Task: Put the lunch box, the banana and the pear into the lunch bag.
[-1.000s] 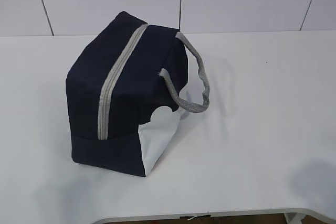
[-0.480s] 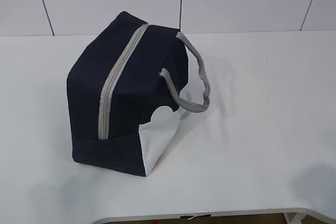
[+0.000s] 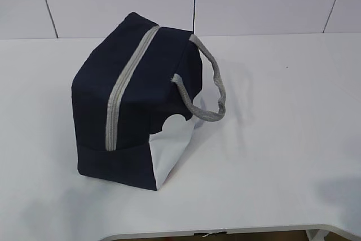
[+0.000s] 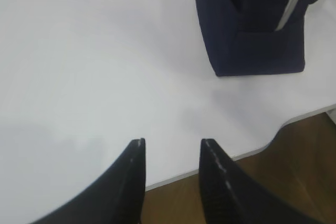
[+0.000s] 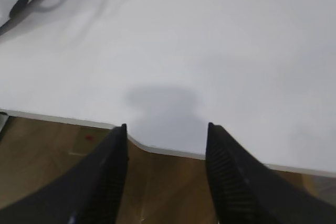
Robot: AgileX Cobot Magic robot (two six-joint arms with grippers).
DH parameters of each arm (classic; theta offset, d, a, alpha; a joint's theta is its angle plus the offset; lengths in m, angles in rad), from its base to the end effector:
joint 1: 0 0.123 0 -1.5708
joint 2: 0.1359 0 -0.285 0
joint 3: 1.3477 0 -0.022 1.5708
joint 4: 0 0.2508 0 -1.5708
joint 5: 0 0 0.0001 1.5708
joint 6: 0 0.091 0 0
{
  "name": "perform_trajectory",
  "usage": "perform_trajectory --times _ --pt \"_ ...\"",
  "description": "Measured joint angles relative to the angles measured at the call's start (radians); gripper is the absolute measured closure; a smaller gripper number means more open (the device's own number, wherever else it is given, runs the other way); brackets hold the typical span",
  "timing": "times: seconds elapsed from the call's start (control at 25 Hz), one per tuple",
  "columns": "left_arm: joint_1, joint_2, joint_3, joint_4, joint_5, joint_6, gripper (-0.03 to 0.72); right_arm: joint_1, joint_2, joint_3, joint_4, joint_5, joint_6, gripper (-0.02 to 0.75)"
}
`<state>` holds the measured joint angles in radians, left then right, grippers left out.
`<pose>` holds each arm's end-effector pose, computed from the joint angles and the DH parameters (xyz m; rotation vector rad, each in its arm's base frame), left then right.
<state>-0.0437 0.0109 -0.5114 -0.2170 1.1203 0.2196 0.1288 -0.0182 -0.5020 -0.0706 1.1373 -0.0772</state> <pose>-0.0089 -0.0173 0.2774 0.2917 2.0664 -0.1554 -0.0104 -0.0072 0.2718 -0.2084 2.0886 -0.0541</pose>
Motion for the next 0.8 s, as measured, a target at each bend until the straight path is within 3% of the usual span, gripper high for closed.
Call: perform_trajectory --times 0.12,0.8 --pt "0.011 0.0 0.0 0.0 0.0 0.0 0.446 -0.031 0.0 0.0 0.0 0.0 0.004 0.33" --pt "0.013 0.0 0.0 -0.002 0.0 0.0 0.446 -0.032 0.0 0.0 0.004 0.0 0.006 0.33"
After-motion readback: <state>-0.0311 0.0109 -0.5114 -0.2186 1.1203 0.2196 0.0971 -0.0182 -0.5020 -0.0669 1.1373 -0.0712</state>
